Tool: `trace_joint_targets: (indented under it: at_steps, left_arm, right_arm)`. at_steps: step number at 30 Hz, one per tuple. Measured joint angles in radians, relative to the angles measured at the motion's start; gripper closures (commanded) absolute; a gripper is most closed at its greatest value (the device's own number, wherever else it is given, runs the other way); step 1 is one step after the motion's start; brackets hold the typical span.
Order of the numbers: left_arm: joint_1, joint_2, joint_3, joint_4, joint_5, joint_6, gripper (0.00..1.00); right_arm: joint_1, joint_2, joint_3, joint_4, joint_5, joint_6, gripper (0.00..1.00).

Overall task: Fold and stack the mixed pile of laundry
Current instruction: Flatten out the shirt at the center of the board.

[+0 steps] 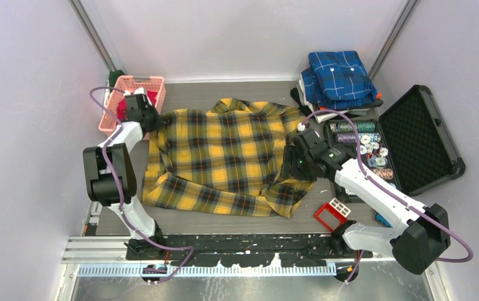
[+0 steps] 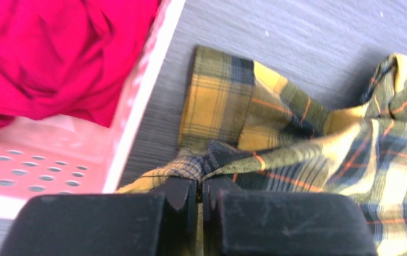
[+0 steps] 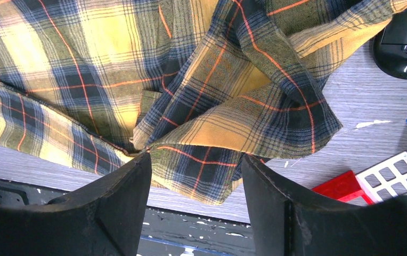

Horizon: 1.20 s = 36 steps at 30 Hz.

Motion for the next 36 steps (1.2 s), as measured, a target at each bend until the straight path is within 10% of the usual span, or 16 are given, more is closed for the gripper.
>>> trace_joint_targets:
  at_steps: [10,18,36]
  left_arm:
    - [0.000,0.009,0.342,-0.267,-0.269,0.082,0.33]
    - [-0.091,-0.134,0.220,-0.404,-0.424,0.071,0.38]
    - [-0.530,-0.417,-0.142,-0.610,-0.204,0.031,0.38]
  right_arm:
    - [0.000,0.051,0.000,0.016,-0.008,0.000,0.33]
    - [0.000,0.108,0.037,0.020,0.010,0.003,0.34]
    - [0.244,0.323,0.242,-0.180,0.200,0.133,0.25]
